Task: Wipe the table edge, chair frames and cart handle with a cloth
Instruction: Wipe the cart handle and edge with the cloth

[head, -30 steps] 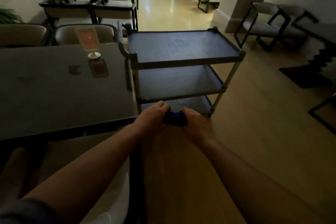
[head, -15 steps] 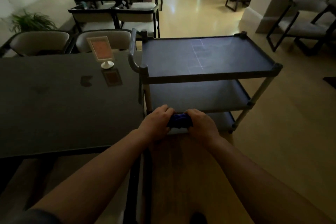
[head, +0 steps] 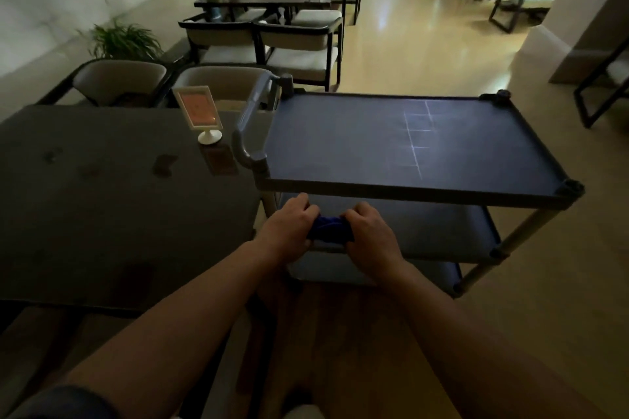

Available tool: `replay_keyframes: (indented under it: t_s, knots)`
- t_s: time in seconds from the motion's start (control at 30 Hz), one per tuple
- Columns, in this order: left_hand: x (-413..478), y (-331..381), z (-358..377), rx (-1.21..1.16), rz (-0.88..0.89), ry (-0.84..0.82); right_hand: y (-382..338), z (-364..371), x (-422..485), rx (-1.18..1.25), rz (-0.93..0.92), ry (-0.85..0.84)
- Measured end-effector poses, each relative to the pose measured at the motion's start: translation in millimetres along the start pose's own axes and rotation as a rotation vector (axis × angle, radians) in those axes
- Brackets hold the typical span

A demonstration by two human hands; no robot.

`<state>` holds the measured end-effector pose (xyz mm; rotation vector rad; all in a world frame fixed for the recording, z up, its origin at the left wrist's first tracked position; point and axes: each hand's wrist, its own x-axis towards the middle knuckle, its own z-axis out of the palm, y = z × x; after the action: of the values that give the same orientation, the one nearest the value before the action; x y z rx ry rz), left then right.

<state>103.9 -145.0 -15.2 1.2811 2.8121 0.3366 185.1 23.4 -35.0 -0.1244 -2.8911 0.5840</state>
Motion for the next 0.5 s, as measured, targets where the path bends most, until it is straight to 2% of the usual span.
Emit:
replay_keyframes:
  t_s: [0.17,0.5]
  knots:
    - [52,-28,4,0.06,-0.009,-0.042,23,10,53,-0.002,-0.024,-0.029]
    - [184,-115,13,0.081,0.044,-0.067,57,33,197,0.025,0.054,-0.072]
